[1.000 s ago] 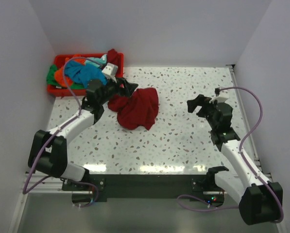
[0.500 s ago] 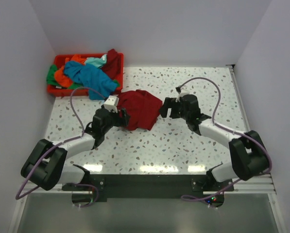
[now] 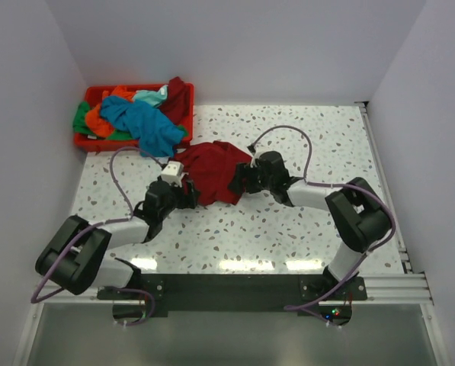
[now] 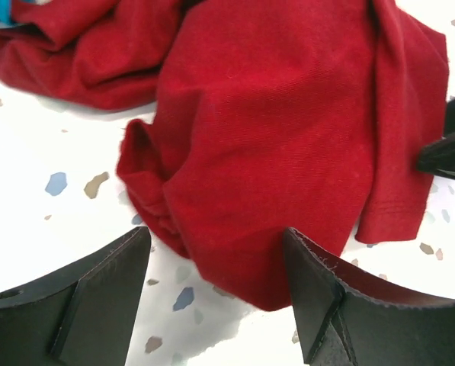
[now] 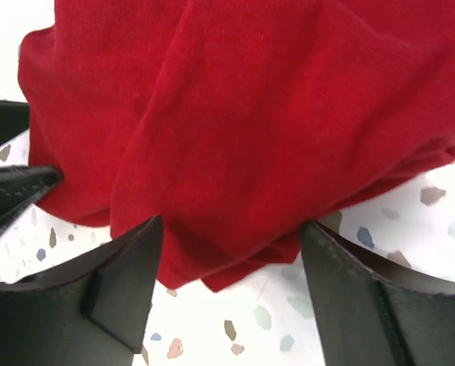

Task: Fold and stack the t-shirts
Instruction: Flatten the tshirt out

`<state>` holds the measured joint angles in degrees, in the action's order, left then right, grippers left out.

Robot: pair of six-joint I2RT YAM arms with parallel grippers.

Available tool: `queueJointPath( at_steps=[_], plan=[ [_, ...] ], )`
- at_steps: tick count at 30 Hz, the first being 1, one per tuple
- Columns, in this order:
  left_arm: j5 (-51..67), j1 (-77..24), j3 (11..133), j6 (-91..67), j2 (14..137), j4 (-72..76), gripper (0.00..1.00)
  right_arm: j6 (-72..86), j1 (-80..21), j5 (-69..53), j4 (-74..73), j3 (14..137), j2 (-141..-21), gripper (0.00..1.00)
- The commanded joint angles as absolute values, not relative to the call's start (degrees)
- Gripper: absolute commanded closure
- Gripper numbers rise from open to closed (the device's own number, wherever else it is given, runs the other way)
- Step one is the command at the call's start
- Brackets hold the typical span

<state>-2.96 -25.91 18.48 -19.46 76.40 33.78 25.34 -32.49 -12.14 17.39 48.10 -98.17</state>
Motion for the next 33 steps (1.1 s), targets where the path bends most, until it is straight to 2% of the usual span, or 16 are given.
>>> queueJointPath(
  at_steps=[1, 3, 4, 6, 7, 8, 9, 10, 11, 16, 21, 23, 30, 33],
  plan=[
    [1.0, -26.1, 18.6, -21.1, 80.7, 41.6, 0.25, 26.3, -32.6, -14.1, 20.6, 51.5, -100.2, 0.26],
    [2.6, -26.1, 18.8, -21.4, 82.6, 44.4, 0.29, 26.7, -32.8, -14.5, 21.0, 51.9, -101.6, 0.32],
    [2.8, -26.0, 19.0, -21.5, 84.4, 45.2, 0.32, 26.9, -32.7, -15.2, 21.6, 52.2, -101.9, 0.40],
    [4.0, -26.0, 19.3, -21.4, 86.1, 47.6, 0.47, 27.2, -32.8, -16.3, 21.8, 53.1, -102.9, 0.55],
    [4.6, -26.0, 19.4, -21.5, 87.3, 48.6, 0.63, 27.3, -32.8, -18.1, 21.8, 53.4, -103.1, 0.84],
    [4.7, -25.9, 19.5, -21.7, 87.4, 49.7, 0.73, 27.8, -32.7, -18.6, 21.8, 53.6, -103.1, 0.98],
    [4.8, -25.8, 19.8, -21.8, 86.8, 49.8, 0.82, 27.9, -32.8, -19.0, 21.6, 54.0, -102.3, 1.00],
    [4.8, -25.8, 20.6, -21.7, 86.1, 49.6, 0.97, 27.6, -32.6, -19.5, 20.5, 54.1, -101.6, 1.00],
    [4.1, -25.7, 21.3, -21.4, 84.9, 47.9, 1.00, 26.5, -32.6, -18.9, 19.1, 54.3, -100.5, 1.00],
    [-1.7, -25.1, 27.7, -17.8, 71.8, 38.6, 1.00, 18.7, -32.5, -4.3, 2.3, 58.4, -86.4, 1.00],
    [-10.3, -25.0, 33.3, -13.5, 59.1, 29.5, 1.00, 12.6, -32.6, 18.4, -7.5, 61.2, -72.4, 1.00],
    [-10.9, -25.0, 35.9, -12.5, 54.8, 26.7, 1.00, 10.8, -32.5, 23.1, -11.1, 62.0, -66.6, 1.00],
    [-4.8, -25.0, 41.6, -12.8, 53.3, 22.9, 1.00, 8.6, -32.5, 35.3, -14.9, 61.6, -55.6, 0.77],
    [-3.3, -25.0, 42.8, -13.0, 61.6, 23.4, 0.96, 9.8, -31.5, 39.8, -14.1, 59.5, -56.4, 0.74]
  ],
)
